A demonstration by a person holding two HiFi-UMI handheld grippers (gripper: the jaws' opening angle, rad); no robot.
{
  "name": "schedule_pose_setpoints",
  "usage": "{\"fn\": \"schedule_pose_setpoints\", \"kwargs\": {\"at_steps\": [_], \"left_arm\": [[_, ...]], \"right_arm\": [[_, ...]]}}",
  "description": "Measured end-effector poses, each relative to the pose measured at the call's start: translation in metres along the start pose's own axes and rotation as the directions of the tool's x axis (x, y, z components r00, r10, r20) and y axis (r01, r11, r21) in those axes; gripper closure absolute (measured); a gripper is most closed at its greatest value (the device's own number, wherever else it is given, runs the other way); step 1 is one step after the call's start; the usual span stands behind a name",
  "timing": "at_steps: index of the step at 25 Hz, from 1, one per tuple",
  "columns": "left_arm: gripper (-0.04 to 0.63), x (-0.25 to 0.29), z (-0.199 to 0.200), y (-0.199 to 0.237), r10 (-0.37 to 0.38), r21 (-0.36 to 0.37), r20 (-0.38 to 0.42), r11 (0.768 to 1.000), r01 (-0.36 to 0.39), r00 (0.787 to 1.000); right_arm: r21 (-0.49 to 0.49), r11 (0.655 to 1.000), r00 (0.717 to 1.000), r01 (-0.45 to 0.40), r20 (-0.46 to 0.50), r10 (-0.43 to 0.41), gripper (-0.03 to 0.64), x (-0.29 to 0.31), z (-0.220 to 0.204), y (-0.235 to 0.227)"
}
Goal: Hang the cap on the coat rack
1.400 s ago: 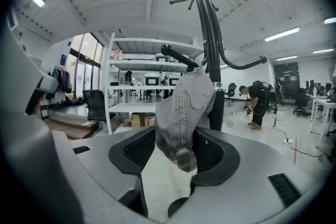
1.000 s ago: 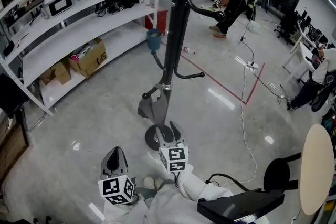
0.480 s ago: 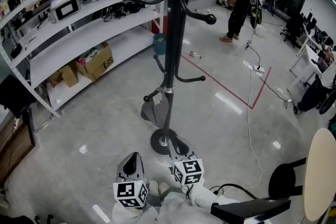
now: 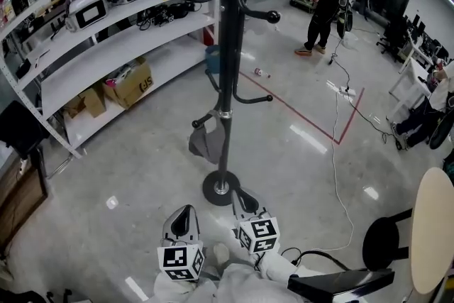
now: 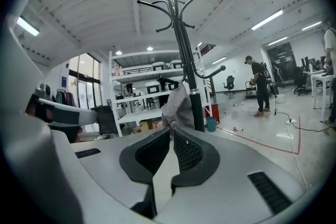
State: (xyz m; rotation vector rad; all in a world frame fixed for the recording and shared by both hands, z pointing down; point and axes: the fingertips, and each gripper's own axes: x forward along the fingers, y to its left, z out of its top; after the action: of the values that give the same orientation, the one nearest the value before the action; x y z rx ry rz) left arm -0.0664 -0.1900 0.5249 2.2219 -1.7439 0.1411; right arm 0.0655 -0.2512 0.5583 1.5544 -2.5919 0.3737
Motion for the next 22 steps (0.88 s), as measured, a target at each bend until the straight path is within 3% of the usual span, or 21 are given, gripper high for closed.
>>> {"fn": "schedule_pose_setpoints", "kwargs": {"at_steps": [12,22], "left_arm": [[0.592,-0.056,-0.002,-0.017,-0.069,0.023,0.050,0.997,0.068,0.996],[0.592,-0.088,-0.015,-0.040,-0.146,0.022,0.043,0.989,0.145,0.988]], "right_arm": [[0.002,0.998,0.996,0.064,0.066,-0.064,0.584,-0.056,0.010,0.032],[0.002,0.996,0.992,0.085,0.092,-0.085,0.584,-0.099,0.010,0.060]]}}
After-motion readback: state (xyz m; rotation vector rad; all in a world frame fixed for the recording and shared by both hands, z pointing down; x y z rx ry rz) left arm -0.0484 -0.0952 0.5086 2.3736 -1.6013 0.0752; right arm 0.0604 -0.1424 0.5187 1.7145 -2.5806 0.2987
